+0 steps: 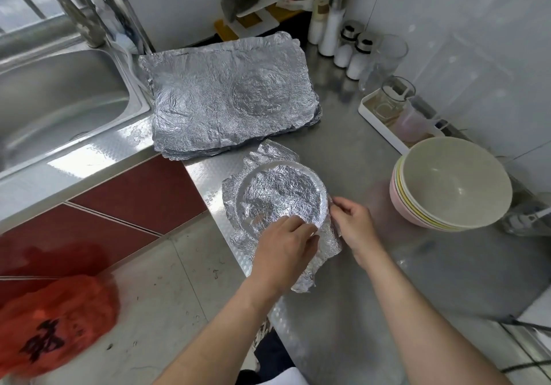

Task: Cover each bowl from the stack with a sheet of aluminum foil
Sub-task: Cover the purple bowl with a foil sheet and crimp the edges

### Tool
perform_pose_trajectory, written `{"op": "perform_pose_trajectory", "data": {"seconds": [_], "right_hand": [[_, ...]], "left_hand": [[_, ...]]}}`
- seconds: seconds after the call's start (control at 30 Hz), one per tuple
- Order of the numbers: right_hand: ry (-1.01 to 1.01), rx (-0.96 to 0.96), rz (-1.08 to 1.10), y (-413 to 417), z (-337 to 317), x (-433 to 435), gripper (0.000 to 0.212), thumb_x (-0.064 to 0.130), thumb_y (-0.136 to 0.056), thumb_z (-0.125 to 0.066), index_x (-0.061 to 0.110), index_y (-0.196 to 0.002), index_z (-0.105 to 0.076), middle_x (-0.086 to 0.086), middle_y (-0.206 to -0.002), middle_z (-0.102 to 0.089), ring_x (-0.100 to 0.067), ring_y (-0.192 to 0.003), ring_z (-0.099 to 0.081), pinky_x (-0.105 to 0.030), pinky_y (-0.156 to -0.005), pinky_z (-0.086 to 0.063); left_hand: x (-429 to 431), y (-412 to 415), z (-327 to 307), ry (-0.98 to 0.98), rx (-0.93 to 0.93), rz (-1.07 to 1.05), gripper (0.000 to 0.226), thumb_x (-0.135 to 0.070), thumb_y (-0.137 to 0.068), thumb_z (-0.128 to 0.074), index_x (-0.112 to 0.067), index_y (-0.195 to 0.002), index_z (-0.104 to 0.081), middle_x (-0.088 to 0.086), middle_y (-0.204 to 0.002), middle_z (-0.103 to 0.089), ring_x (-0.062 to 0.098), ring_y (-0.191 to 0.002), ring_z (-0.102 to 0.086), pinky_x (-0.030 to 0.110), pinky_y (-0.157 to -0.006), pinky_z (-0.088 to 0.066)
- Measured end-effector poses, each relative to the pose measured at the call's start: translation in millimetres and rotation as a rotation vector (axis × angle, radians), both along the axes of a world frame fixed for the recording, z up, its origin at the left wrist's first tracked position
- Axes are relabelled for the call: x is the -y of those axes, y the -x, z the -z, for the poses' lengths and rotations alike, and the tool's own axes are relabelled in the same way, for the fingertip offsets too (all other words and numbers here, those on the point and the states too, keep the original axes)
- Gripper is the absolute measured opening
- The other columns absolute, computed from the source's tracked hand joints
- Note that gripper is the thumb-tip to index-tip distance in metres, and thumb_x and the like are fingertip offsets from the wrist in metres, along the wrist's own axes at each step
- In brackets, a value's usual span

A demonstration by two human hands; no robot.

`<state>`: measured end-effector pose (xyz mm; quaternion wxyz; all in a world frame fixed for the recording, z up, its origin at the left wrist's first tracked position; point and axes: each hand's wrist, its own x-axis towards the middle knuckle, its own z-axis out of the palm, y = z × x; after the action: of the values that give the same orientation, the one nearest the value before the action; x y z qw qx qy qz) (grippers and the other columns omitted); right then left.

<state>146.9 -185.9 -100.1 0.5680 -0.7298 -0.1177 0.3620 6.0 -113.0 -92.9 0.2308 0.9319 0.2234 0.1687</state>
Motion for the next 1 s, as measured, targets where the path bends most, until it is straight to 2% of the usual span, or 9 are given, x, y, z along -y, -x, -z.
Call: {"op": "perform_pose_trajectory", "data": {"seconds": [0.17,0.27,0.4,0.47,0.57,0.67,0.73,0.83,1.0], "right_hand": [[-0.010,0.094,0.055,13.1,0.5,0.3,0.030,0.022,-0.099,-0.050,0.009,-0.074,-0.061,-0.002,-0.068,-0.053,-0.012,-0.068,-0.044,-0.030,-0.064,-0.037],[-0.011,0.165,0.065,24.6,5.4,0.0,0.037,0.024,-0.100,-0.044,0.021,-0.063,-0.045,0.012,-0.057,-0.035,-0.009,-0.060,-0.030,-0.036,-0.060,-0.028],[0.109,0.330,0.126,37.5,5.5,-5.4,0.036,0.025,-0.099,-0.043,0.028,-0.064,-0.045,0.015,-0.053,-0.042,-0.005,-0.054,-0.035,-0.034,-0.062,-0.035],[0.152,0.340,0.163,43.0,4.5,-9.0,0.028,0.035,-0.097,-0.042,0.023,-0.076,-0.054,0.015,-0.066,-0.047,-0.008,-0.066,-0.042,-0.035,-0.071,-0.041],[0.168,0.258,0.162,45.3,5.9,-12.6,0.051,0.052,-0.088,-0.037,0.013,-0.108,-0.062,0.005,-0.098,-0.061,-0.014,-0.091,-0.055,-0.038,-0.092,-0.047],[0.116,0.152,0.127,37.5,2.4,-12.8,0.052,0.041,-0.095,-0.049,0.015,-0.140,-0.046,0.000,-0.138,-0.052,-0.014,-0.126,-0.048,-0.030,-0.105,-0.038],[0.119,0.105,0.061,30.3,0.8,-13.7,0.055,0.037,-0.097,-0.050,0.015,-0.146,-0.037,0.002,-0.144,-0.045,-0.012,-0.131,-0.042,-0.026,-0.105,-0.033],[0.113,0.040,0.009,26.9,3.1,-17.3,0.056,0.039,-0.098,-0.047,0.015,-0.147,-0.035,0.002,-0.147,-0.043,-0.012,-0.133,-0.041,-0.032,-0.112,-0.032],[0.041,0.013,0.152,44.5,-0.9,-25.1,0.045,0.028,-0.104,-0.036,0.010,-0.145,-0.037,0.000,-0.147,-0.042,-0.007,-0.130,-0.039,-0.018,-0.104,-0.028]], "left_hand": [[1.9,-3.0,-1.4,0.023,0.035,-0.022,0.016,-0.026,-0.086,-0.059,-0.015,-0.086,-0.071,-0.002,-0.074,-0.058,0.021,-0.063,-0.054,0.029,-0.054,-0.043],[2.5,-5.8,-2.3,0.020,0.038,-0.026,0.019,-0.026,-0.086,-0.056,-0.015,-0.084,-0.071,-0.001,-0.073,-0.058,0.021,-0.062,-0.054,0.029,-0.054,-0.042],[5.4,-8.9,-2.7,0.030,0.023,-0.041,0.020,-0.026,-0.084,-0.054,-0.015,-0.081,-0.069,0.000,-0.071,-0.057,0.022,-0.061,-0.054,0.031,-0.053,-0.043],[5.8,-10.6,-3.0,0.062,-0.005,-0.058,0.022,-0.026,-0.081,-0.051,-0.014,-0.080,-0.069,0.001,-0.071,-0.055,0.023,-0.061,-0.054,0.033,-0.051,-0.044],[1.8,-12.6,-9.1,0.150,-0.078,-0.013,0.016,-0.020,-0.080,-0.056,-0.011,-0.084,-0.069,0.004,-0.074,-0.055,0.026,-0.065,-0.055,0.039,-0.055,-0.048],[-15.5,-7.4,-24.8,0.153,-0.076,-0.003,0.023,-0.023,-0.086,-0.064,-0.010,-0.104,-0.070,0.006,-0.095,-0.065,0.026,-0.087,-0.060,0.041,-0.075,-0.053],[-35.2,-1.4,-33.6,0.087,-0.028,-0.145,0.031,-0.023,-0.090,-0.065,-0.012,-0.118,-0.067,0.008,-0.115,-0.064,0.027,-0.107,-0.058,0.042,-0.091,-0.050],[-64.6,3.2,-28.4,0.054,-0.003,-0.331,0.038,-0.021,-0.093,-0.055,-0.012,-0.129,-0.061,0.016,-0.138,-0.051,0.036,-0.129,-0.045,0.050,-0.105,-0.040],[-70.0,4.3,-4.8,0.213,-0.036,-0.326,0.041,-0.021,-0.100,-0.047,-0.013,-0.140,-0.050,0.012,-0.154,-0.034,0.031,-0.142,-0.029,0.051,-0.112,-0.032]]}}
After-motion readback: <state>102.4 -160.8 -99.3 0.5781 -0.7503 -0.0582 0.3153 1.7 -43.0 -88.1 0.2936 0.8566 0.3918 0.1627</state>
